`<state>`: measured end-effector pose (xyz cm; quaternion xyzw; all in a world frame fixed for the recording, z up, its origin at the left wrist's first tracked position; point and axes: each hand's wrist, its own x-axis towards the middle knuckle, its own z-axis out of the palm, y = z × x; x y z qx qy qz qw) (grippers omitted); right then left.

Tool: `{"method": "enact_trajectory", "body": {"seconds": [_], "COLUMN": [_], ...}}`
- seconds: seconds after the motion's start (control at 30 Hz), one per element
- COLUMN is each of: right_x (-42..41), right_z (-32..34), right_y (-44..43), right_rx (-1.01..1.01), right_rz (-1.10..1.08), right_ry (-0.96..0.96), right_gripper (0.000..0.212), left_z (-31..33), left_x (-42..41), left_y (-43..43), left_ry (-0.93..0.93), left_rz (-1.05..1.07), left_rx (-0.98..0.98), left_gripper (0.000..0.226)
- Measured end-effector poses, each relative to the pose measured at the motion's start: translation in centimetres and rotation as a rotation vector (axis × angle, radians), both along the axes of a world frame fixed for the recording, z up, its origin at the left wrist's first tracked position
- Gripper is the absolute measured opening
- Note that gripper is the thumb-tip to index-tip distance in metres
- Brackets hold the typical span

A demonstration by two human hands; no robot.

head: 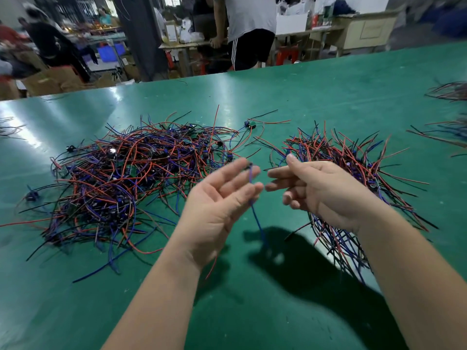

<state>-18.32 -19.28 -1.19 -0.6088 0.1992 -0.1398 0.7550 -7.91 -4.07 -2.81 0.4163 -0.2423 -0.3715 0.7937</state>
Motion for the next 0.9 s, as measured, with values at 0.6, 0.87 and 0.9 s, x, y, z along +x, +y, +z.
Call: {"method": "enact_trajectory", "body": {"seconds": [0.6, 0.87, 0.9], "right_x": [0.5, 0.5, 0.5], "right_z": [0.3, -0.2, -0.2], "right_y": [0.8, 1.7, 1.8], "right_rx": [0.259, 0.017, -0.007], "right_rz": [-0.112, -0.003, 0.003], "right_ry": [-0.234, -0.270, -0.271], "right_gripper": [0.024, 0.026, 0.027], "left_z": [-0.8, -0.5, -0.4], "left_x": [-1.2, -1.4, -1.5], "left_y": [-0.3, -0.6, -0.7], "left_ry": [-0.362, -0.523, -0.486], "left_rz": [0.030, 0.235, 0.224], "left_rx": [0.314, 0.194, 0.165], "left_gripper": [0.047, 0.022, 0.023]}}
